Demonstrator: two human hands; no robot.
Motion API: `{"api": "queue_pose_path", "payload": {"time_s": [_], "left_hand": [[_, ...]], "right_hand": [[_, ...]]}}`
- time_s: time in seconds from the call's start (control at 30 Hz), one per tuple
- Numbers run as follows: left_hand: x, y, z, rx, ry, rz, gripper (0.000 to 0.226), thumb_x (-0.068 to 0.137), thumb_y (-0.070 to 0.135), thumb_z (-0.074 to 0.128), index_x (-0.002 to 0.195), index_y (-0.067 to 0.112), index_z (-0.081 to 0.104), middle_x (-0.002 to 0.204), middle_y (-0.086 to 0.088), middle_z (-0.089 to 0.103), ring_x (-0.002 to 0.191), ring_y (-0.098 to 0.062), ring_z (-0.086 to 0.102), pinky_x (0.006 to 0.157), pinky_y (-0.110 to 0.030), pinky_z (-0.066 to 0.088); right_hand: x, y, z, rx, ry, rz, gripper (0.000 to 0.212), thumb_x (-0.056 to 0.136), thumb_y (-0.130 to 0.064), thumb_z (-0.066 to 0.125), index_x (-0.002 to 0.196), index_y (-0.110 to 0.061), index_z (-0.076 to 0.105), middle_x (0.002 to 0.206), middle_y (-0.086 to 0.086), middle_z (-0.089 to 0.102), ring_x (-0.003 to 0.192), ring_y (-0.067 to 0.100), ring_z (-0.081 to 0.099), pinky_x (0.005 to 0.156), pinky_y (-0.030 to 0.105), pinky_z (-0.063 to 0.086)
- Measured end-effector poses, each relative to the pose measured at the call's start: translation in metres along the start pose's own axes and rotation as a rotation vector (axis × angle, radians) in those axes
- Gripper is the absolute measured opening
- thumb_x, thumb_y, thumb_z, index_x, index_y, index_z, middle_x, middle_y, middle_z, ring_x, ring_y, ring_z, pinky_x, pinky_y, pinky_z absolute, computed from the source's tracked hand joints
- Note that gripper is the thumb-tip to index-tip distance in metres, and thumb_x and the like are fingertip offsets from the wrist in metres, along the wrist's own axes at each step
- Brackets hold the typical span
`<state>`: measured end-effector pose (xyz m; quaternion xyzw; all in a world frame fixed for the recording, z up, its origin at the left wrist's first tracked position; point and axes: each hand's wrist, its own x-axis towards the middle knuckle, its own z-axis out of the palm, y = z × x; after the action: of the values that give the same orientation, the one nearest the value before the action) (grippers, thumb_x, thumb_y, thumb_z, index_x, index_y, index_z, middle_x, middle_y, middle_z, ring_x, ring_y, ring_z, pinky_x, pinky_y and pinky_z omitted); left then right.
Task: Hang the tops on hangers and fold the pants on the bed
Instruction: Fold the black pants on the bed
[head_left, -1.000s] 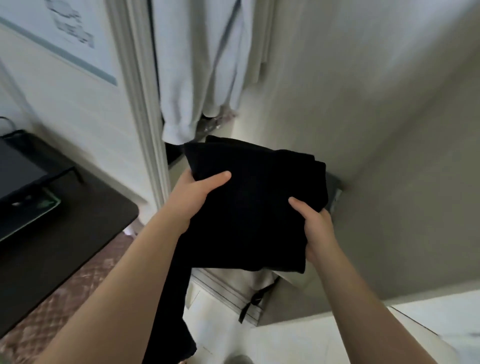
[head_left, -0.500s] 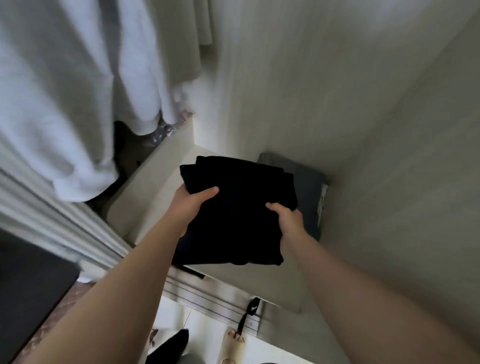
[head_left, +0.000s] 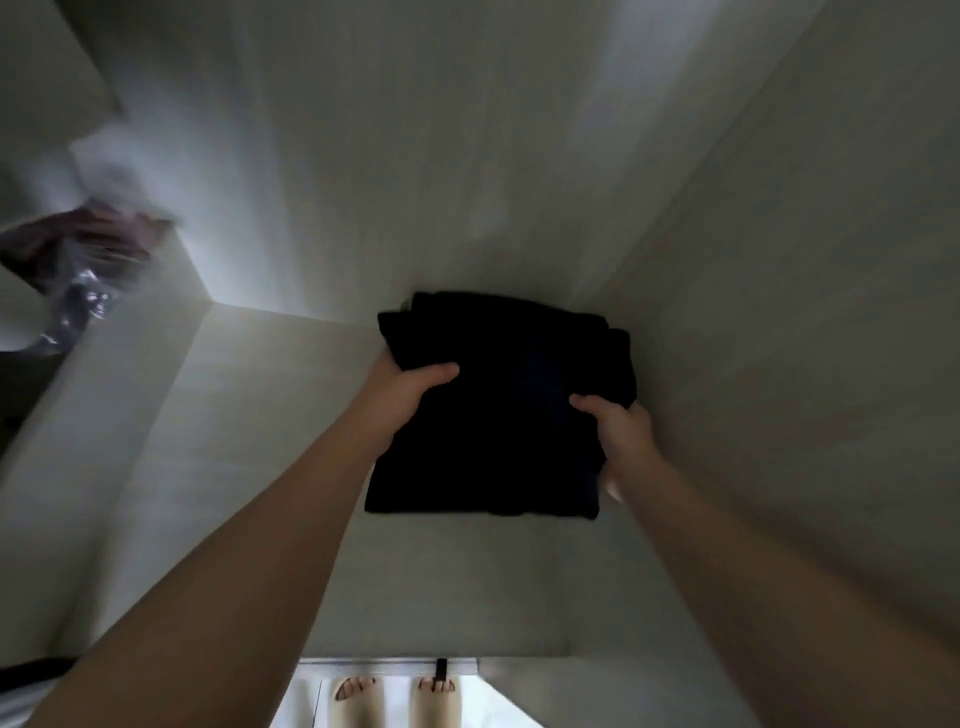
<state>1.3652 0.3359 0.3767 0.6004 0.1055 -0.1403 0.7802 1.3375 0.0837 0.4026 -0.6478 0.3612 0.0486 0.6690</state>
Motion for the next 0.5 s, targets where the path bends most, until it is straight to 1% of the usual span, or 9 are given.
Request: {"api": "queue_pose_path", "payload": {"time_s": [0.1, 0.17, 0.23, 0.27, 0.3, 0.33, 0.37, 0.43, 0.5], "left_hand": [[0.036, -0.003, 0.009, 0.057, 0.031, 0.076, 0.057, 0.074, 0.018, 0.084, 0.127, 0.018, 0.064, 0.115, 0.001, 0.075, 0.106, -0.015, 0.072, 0.1, -0.041, 0.055], [0.059, -0.009, 0.009, 0.134, 0.098, 0.127, 0.069, 0.079, 0.014, 0.085, 0.14, 0.013, 0.052, 0.128, -0.003, 0.067, 0.118, -0.018, 0.065, 0.106, -0.04, 0.05], [0.075, -0.02, 0.005, 0.377, 0.158, 0.169, 0.095, 0.083, 0.019, 0.083, 0.157, 0.013, 0.024, 0.15, -0.006, 0.047, 0.138, -0.027, 0.047, 0.117, -0.037, 0.036], [0.077, -0.028, 0.002, 0.579, 0.187, 0.161, 0.107, 0.084, 0.028, 0.081, 0.161, 0.018, 0.007, 0.161, -0.008, 0.032, 0.147, -0.031, 0.033, 0.121, -0.042, 0.028], [0.077, -0.037, 0.0, 0.782, 0.235, 0.162, 0.111, 0.086, 0.037, 0.077, 0.161, 0.024, -0.004, 0.168, -0.008, 0.014, 0.152, -0.034, 0.02, 0.123, -0.048, 0.02], [0.074, -0.046, 0.0, 0.951, 0.285, 0.199, 0.109, 0.088, 0.043, 0.072, 0.161, 0.028, -0.008, 0.17, -0.008, 0.002, 0.154, -0.036, 0.012, 0.122, -0.052, 0.017], [0.071, -0.057, 0.001, 1.075, 0.317, 0.273, 0.104, 0.09, 0.045, 0.068, 0.161, 0.031, -0.007, 0.17, -0.007, -0.002, 0.154, -0.038, 0.009, 0.121, -0.055, 0.017], [0.072, -0.077, 0.004, 1.221, 0.294, 0.411, 0.087, 0.094, 0.047, 0.06, 0.161, 0.034, 0.006, 0.17, -0.007, 0.0, 0.153, -0.04, 0.009, 0.12, -0.056, 0.021], [0.083, -0.097, 0.006, 1.328, 0.221, 0.409, 0.071, 0.099, 0.052, 0.048, 0.16, 0.038, 0.015, 0.17, -0.006, 0.001, 0.154, -0.039, 0.006, 0.121, -0.057, 0.02]], "right_hand": [[0.027, -0.008, 0.01, 0.012, 0.021, -0.048, 0.044, 0.081, -0.005, 0.075, 0.123, -0.014, 0.064, 0.11, 0.009, 0.073, 0.095, 0.03, 0.071, 0.077, 0.044, 0.061], [0.048, -0.011, 0.022, -0.053, 0.05, -0.103, 0.049, 0.086, -0.003, 0.07, 0.133, -0.014, 0.058, 0.119, 0.011, 0.069, 0.102, 0.03, 0.068, 0.088, 0.047, 0.059], [0.067, -0.007, 0.033, -0.248, 0.152, -0.197, 0.057, 0.09, -0.006, 0.065, 0.144, -0.014, 0.046, 0.133, 0.013, 0.059, 0.117, 0.033, 0.06, 0.101, 0.049, 0.051], [0.074, -0.002, 0.039, -0.414, 0.216, -0.25, 0.062, 0.09, -0.009, 0.064, 0.147, -0.014, 0.039, 0.142, 0.014, 0.051, 0.125, 0.036, 0.053, 0.107, 0.049, 0.045], [0.076, 0.004, 0.045, -0.612, 0.258, -0.311, 0.068, 0.089, -0.013, 0.064, 0.15, -0.015, 0.034, 0.149, 0.015, 0.042, 0.133, 0.038, 0.045, 0.112, 0.049, 0.038], [0.076, 0.013, 0.049, -0.806, 0.274, -0.392, 0.073, 0.088, -0.016, 0.064, 0.153, -0.018, 0.03, 0.155, 0.014, 0.033, 0.139, 0.038, 0.035, 0.115, 0.05, 0.032], [0.076, 0.023, 0.053, -0.976, 0.277, -0.493, 0.076, 0.088, -0.021, 0.064, 0.154, -0.023, 0.026, 0.16, 0.011, 0.026, 0.144, 0.036, 0.028, 0.116, 0.052, 0.028], [0.08, 0.042, 0.06, -1.232, 0.217, -0.669, 0.076, 0.091, -0.031, 0.059, 0.156, -0.035, 0.02, 0.165, 0.005, 0.014, 0.149, 0.033, 0.016, 0.114, 0.057, 0.024], [0.094, 0.056, 0.064, -1.365, 0.116, -0.655, 0.069, 0.098, -0.04, 0.049, 0.157, -0.042, 0.014, 0.168, 0.0, 0.003, 0.152, 0.032, 0.007, 0.115, 0.062, 0.022]]}}
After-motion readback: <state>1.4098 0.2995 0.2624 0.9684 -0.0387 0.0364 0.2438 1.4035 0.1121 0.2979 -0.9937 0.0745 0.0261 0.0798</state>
